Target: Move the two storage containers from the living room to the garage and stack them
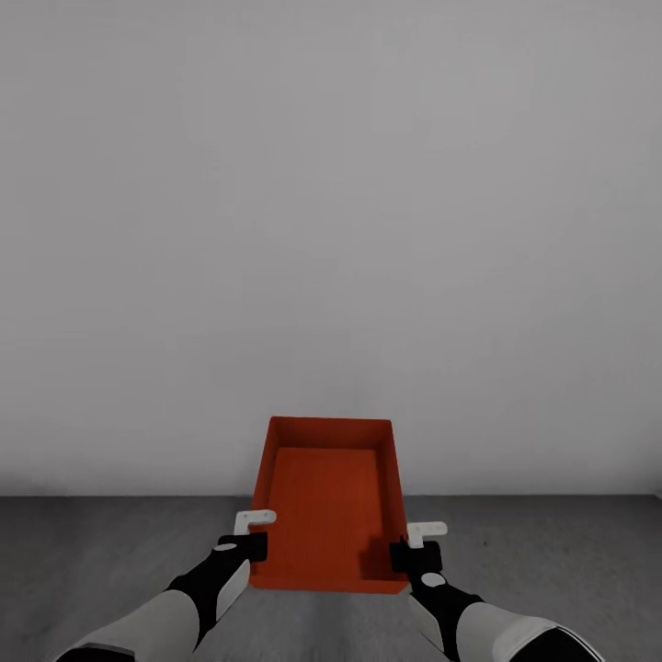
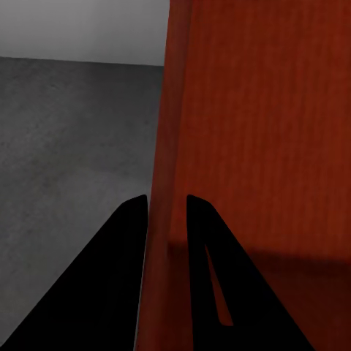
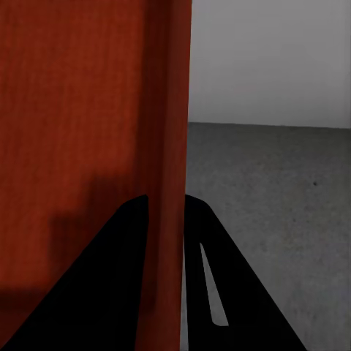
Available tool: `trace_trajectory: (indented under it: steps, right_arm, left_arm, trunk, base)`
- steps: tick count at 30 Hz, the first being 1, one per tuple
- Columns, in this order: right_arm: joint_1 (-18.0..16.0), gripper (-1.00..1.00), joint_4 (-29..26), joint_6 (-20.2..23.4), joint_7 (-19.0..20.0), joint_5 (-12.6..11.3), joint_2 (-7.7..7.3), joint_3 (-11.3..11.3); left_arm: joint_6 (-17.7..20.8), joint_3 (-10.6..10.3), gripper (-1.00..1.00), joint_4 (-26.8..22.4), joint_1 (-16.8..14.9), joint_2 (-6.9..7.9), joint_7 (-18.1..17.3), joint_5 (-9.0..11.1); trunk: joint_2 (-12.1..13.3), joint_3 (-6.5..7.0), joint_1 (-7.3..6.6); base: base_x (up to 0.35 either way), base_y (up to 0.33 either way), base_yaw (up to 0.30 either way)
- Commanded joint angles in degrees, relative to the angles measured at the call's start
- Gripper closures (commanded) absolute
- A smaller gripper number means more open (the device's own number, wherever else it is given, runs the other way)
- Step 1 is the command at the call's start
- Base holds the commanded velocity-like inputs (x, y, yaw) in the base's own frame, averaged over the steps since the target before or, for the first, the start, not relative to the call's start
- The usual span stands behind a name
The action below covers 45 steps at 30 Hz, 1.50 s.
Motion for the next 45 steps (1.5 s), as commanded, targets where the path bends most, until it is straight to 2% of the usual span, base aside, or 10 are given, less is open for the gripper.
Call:
trace_trajectory:
  steps: [1,45]
  right_arm:
    - [-0.04,1.00,0.06,-0.14,-0.08,-0.22,0.02,-1.49]
    - [-0.05,1.00,0.06,-0.05,-0.08,-0.24,-0.07,-1.49]
  left_arm:
    - [0.37,0.90,1.00,-0.28,-0.05,0.44,0.68,0.08]
    - [0.37,0.87,1.00,-0.31,-0.05,0.26,0.68,0.08]
  trunk:
    - [-0.07,-0.18,0.01]
    - [-0.07,-4.19,0.01]
  base:
    - [0.000,0.000,0.000]
    - [0.000,0.000,0.000]
